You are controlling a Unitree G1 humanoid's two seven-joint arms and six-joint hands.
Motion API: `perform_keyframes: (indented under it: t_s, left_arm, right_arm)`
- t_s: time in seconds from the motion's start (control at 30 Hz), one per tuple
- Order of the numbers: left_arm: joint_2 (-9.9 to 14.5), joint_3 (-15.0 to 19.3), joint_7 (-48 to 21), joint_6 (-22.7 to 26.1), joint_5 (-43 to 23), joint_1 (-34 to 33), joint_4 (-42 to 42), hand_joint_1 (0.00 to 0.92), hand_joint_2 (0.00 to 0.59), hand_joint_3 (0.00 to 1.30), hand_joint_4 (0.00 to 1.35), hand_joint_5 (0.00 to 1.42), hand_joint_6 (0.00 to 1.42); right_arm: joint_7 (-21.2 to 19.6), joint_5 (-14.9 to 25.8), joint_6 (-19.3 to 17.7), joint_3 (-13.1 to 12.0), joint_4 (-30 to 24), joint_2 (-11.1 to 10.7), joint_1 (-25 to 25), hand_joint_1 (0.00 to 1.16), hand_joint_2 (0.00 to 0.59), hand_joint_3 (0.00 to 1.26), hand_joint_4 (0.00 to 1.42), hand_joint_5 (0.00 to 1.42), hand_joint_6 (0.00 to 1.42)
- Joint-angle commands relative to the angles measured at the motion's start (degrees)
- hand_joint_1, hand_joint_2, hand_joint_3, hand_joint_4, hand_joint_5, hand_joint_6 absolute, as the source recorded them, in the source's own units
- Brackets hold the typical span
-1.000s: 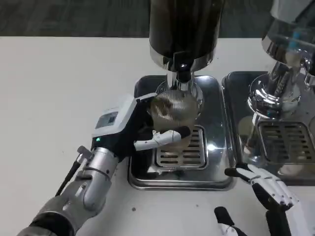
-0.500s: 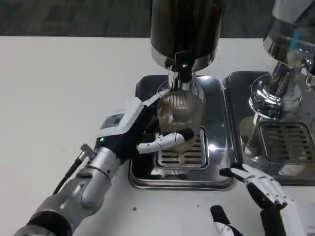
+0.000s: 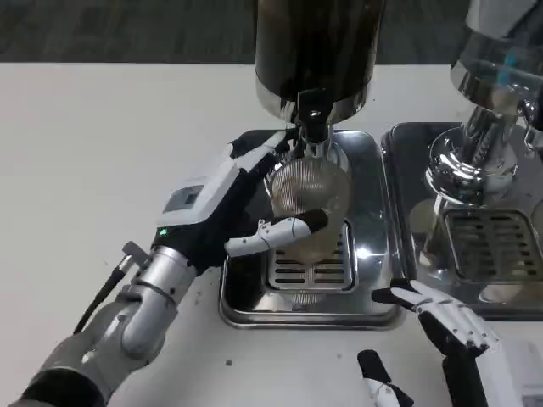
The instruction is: Grasp the cup under the faucet to collect the drink, then remove the cup.
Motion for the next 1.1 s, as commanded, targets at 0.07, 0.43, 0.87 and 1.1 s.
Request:
perform_keyframes:
  t_s: [0.07, 0.43, 0.87, 1.1]
  left_arm:
    - [4.3, 3.6, -3.3, -2.1, -4.1, 4.6, -6.6, 0.011, 0.053, 0.09, 0.06, 0.18, 0.0]
    - [14.2, 15.8, -4.7, -12.4, -11.3, 16.1, -23.6, 0.0, 0.124, 0.22, 0.2, 0.26, 0.19]
    - [15.3, 20.2, -58.2, 2.7, -66.2, 7.6, -31.7, 0.0, 0.093, 0.31, 0.25, 0.25, 0.17]
    - [10.9, 23.5, -72.4, 21.5, -72.3, 2.0, -31.0, 0.0, 0.089, 0.17, 0.17, 0.22, 0.14]
  right_arm:
    - [-1.1, 0.6, -0.5, 0.3, 1.9, 0.0, -1.4, 0.44, 0.365, 0.4, 0.27, 0.28, 0.37]
    - [-2.5, 2.0, -1.6, 0.4, 4.5, 0.2, -4.4, 0.44, 0.365, 0.38, 0.27, 0.27, 0.31]
    - [-2.3, 3.4, -2.4, 0.7, 7.3, 0.1, -7.9, 0.46, 0.367, 0.38, 0.27, 0.25, 0.25]
    - [-2.3, 3.9, -2.1, 0.7, 7.8, 0.2, -8.4, 0.46, 0.364, 0.38, 0.27, 0.25, 0.25]
